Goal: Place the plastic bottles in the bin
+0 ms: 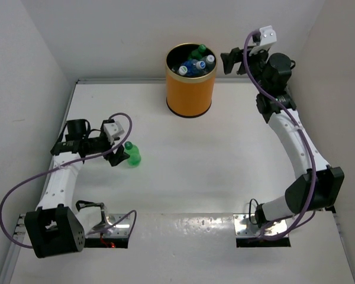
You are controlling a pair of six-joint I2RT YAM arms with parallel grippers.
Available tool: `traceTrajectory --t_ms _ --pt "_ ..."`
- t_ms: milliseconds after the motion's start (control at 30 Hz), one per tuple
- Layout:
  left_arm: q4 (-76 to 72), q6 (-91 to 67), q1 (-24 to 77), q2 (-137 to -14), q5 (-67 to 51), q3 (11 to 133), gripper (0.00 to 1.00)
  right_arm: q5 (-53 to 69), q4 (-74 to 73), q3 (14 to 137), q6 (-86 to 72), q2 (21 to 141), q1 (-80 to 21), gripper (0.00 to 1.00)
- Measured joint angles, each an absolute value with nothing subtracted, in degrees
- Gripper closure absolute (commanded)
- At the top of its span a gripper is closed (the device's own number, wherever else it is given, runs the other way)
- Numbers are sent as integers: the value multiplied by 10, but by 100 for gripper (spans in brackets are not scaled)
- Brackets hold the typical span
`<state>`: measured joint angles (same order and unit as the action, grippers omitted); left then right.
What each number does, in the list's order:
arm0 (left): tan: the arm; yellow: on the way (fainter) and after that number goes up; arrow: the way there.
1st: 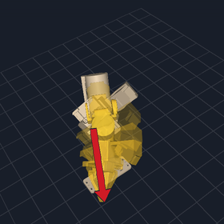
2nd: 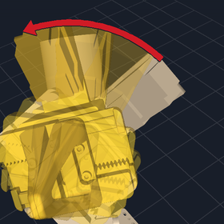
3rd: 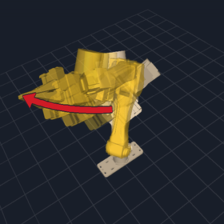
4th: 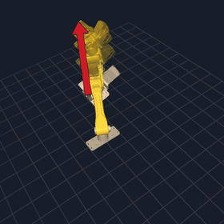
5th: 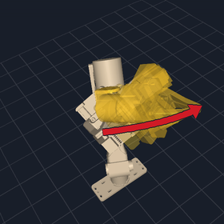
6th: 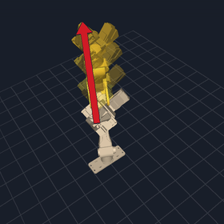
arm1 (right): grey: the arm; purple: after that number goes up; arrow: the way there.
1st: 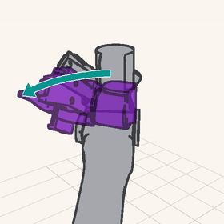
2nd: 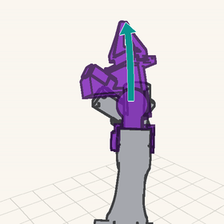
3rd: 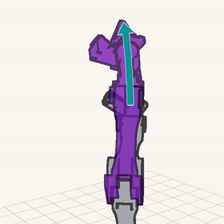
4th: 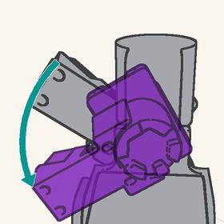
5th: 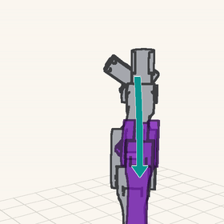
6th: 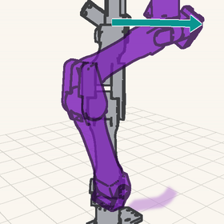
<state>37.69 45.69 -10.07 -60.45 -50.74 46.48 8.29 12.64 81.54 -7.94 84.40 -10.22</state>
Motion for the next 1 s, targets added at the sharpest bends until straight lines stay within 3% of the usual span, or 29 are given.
traceTrajectory --t_ms 467,567,633,733,800,933,1000 --pt "267 410 -94 -687 -530 443 2 107 63 742 -79 841 -99 9" --pt "232 387 -89 -687 -535 439 9 108 62 724 -78 838 -99 9" --pt "217 376 -82 -687 -536 436 18 110 58 714 -76 837 -99 9" --pt "203 364 -72 -689 -539 432 41 110 54 704 -70 837 -99 11" --pt "197 357 -70 -693 -540 432 48 112 54 700 -64 835 -99 11" --pt "199 344 -66 -695 -541 441 90 112 54 682 -49 821 -99 11" --pt "209 323 -63 -701 -542 476 91 113 52 667 -43 809 -99 11"
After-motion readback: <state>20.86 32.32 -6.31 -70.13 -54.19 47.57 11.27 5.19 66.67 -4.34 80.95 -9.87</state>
